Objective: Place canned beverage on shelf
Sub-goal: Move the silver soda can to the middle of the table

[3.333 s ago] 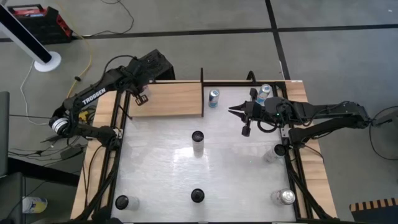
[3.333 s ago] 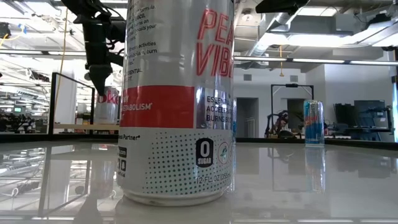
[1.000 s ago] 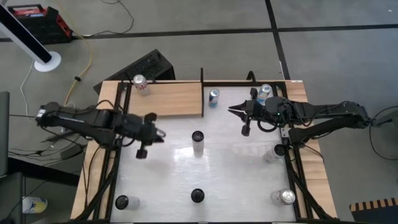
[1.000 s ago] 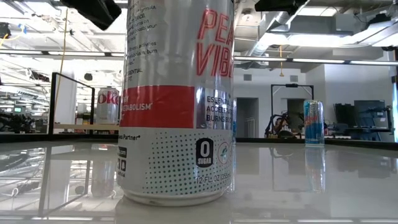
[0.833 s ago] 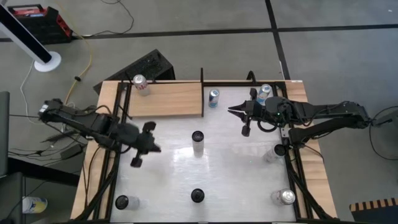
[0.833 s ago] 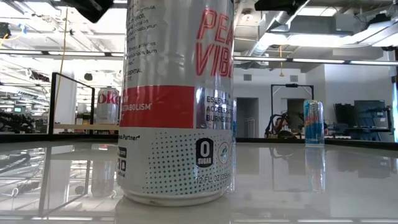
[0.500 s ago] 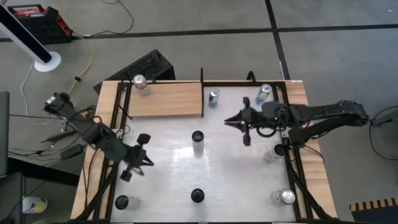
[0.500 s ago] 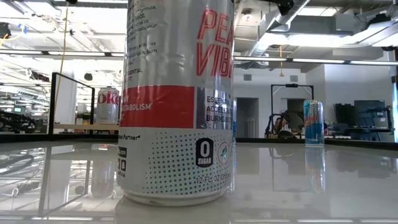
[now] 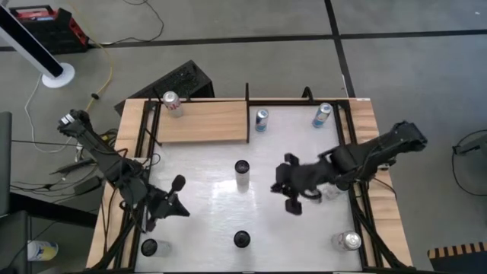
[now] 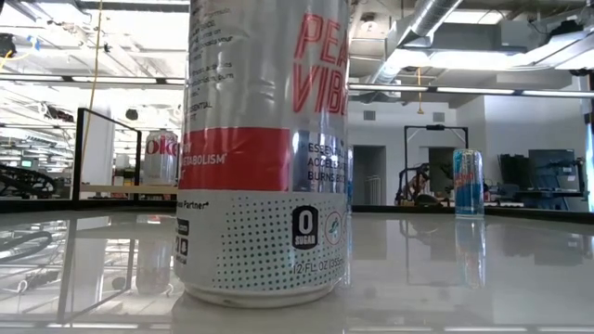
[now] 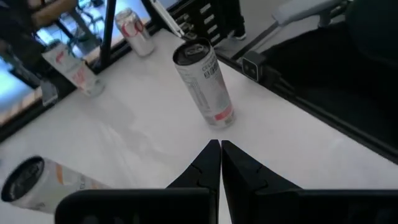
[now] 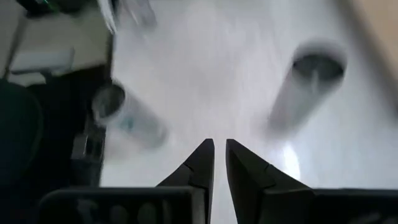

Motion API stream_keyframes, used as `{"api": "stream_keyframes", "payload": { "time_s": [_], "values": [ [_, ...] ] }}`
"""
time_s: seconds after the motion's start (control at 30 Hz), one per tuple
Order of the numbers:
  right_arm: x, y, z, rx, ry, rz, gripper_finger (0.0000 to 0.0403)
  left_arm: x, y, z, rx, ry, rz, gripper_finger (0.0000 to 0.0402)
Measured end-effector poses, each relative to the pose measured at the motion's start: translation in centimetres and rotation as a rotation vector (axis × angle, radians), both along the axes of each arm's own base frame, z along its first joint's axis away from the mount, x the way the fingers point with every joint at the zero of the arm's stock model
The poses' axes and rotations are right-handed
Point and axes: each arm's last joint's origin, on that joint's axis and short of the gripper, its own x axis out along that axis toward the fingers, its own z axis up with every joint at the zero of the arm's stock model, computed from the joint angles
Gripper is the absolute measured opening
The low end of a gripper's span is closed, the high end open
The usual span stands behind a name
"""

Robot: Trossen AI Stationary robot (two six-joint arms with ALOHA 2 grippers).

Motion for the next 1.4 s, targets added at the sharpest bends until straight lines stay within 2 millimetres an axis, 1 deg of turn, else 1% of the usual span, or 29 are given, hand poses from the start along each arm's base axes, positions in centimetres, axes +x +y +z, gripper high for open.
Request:
{"api": "stream_keyframes", "payload": {
  "time_s": [0.07, 0.17, 0.3, 0.4, 0.47, 0.57, 0.7, 0.8, 0.87, 0.93, 1.03, 1.23, 1.4],
  "values": [
    [0.3, 1.1, 0.3, 0.049, 0.110, -0.069, 0.0068, -0.4, 0.6, -0.2, 0.012, -0.019, -0.022, 0.0000],
    [0.5, 2.8, 0.3, 0.059, 0.293, -0.132, 0.0068, -0.8, 1.4, 0.0, -0.011, -0.075, -0.044, 0.0000],
    [0.6, 5.0, 0.5, 0.052, 0.420, -0.199, 0.0068, -1.2, 2.5, -0.2, -0.008, -0.125, -0.073, 0.0000],
    [0.3, 6.7, 0.4, 0.070, 0.483, -0.267, 0.0068, -1.1, 3.2, -0.6, 0.020, -0.163, -0.075, 0.0000],
    [-0.2, 7.7, 0.0, 0.098, 0.556, -0.334, 0.0068, -1.0, 3.6, -0.6, 0.039, -0.181, -0.074, 0.0000],
    [-1.6, 9.0, -0.5, 0.164, 0.690, -0.467, 0.0068, -0.8, 4.0, -0.5, 0.063, -0.202, -0.093, 0.0000],
    [-2.9, 10.6, -0.9, 0.237, 0.733, -0.566, 0.0081, -0.4, 4.6, -0.2, 0.069, -0.246, -0.145, 0.0000],
    [-3.7, 11.1, -1.1, 0.255, 0.746, -0.641, 0.0109, -0.2, 5.0, -0.1, 0.070, -0.259, -0.172, 0.0000],
    [-4.4, 11.8, -1.5, 0.261, 0.767, -0.672, 0.0135, -0.1, 5.3, -0.1, 0.063, -0.267, -0.178, 0.0000],
    [-5.0, 12.4, -2.0, 0.268, 0.797, -0.706, 0.0165, 0.1, 5.7, 0.0, 0.059, -0.270, -0.177, 0.0000],
    [-6.3, 13.3, -2.9, 0.272, 0.901, -0.749, 0.0219, 0.2, 6.1, 0.0, 0.050, -0.266, -0.172, 0.0000],
    [-8.2, 14.4, -4.7, 0.234, 1.061, -0.771, 0.0322, 0.4, 6.6, 0.0, 0.026, -0.262, -0.191, 0.0000],
    [-9.3, 15.0, -5.7, 0.205, 1.147, -0.769, 0.0387, 0.4, 6.8, 0.2, -0.021, -0.257, -0.183, 0.0000]
  ]
}}
